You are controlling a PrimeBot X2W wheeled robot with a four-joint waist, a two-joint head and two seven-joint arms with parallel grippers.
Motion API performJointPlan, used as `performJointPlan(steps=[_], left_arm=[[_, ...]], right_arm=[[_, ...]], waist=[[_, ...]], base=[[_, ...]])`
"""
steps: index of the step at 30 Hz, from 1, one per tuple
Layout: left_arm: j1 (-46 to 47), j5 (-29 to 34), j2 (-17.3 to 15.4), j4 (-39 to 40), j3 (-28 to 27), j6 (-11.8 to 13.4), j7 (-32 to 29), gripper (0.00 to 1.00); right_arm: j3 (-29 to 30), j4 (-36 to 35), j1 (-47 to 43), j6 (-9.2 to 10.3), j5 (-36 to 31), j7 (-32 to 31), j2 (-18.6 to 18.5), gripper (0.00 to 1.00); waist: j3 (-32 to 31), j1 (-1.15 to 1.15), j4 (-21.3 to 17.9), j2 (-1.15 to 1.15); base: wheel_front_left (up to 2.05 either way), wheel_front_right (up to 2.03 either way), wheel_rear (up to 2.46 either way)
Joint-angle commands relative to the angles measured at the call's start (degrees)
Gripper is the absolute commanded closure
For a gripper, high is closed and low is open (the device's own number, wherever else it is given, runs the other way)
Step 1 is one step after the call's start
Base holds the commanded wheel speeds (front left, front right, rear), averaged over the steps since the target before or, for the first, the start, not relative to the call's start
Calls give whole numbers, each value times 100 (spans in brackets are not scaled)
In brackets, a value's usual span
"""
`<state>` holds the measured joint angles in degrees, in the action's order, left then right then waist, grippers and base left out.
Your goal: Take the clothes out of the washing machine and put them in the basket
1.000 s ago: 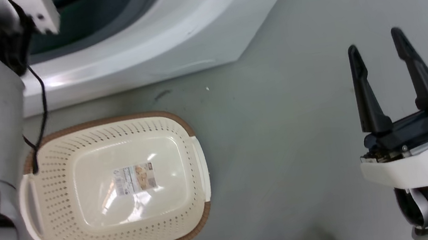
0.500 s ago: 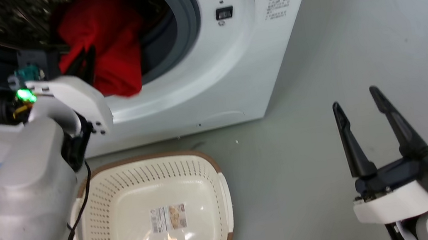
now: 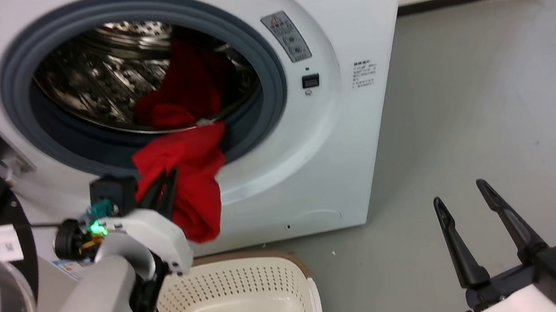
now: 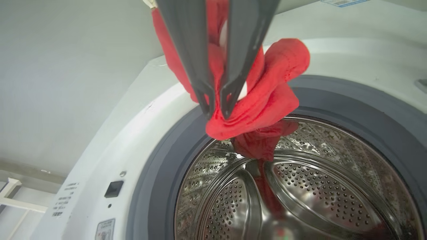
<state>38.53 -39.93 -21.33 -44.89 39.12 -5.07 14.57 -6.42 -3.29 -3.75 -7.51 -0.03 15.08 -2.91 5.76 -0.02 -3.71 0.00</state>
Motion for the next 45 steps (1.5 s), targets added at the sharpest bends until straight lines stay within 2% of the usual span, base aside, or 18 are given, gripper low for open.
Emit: performJointPlan(steps=[1,6,16,23,27,31,36,40,45], left_arm=[[-253,-12,-38,209,-23,76,39,100],[-859,30,-247,979,6,362,20,100],[-1868,73,-876,2744,175,964,-542,100],[-2187,-75,-976,3020,147,1115,-653,100],[-2134,-83,-950,2698,183,1052,-614,100],[-1941,-228,-744,2149,174,839,-535,100],[-1531,-238,-493,1136,216,516,-435,100],[-1056,3,-356,215,375,397,-352,100],[-459,-6,-105,-827,364,171,-275,100]], right_arm=[[5,25,-122,4,-5,14,6,0],[-6,64,-287,5,16,15,7,0],[38,84,-343,4,30,14,6,0],[-33,55,-64,4,38,15,6,0],[-73,10,195,4,16,14,7,0],[-20,-70,462,4,58,14,7,0],[-16,-150,825,5,105,14,7,0],[-4,-212,1092,4,177,15,8,0],[26,-317,1402,4,294,15,8,0]], waist=[[-299,2,98,0],[-523,2,177,0],[-512,2,249,0],[-113,2,80,0],[287,2,-74,0],[780,2,-213,0],[1466,2,-389,0],[1974,2,-524,0],[2601,2,-670,0]], base=[[0,0,0],[0,0,0],[0,0,0],[0,0,0],[0,0,0],[0,0,0],[0,0,0],[0,0,0],[0,0,0]])
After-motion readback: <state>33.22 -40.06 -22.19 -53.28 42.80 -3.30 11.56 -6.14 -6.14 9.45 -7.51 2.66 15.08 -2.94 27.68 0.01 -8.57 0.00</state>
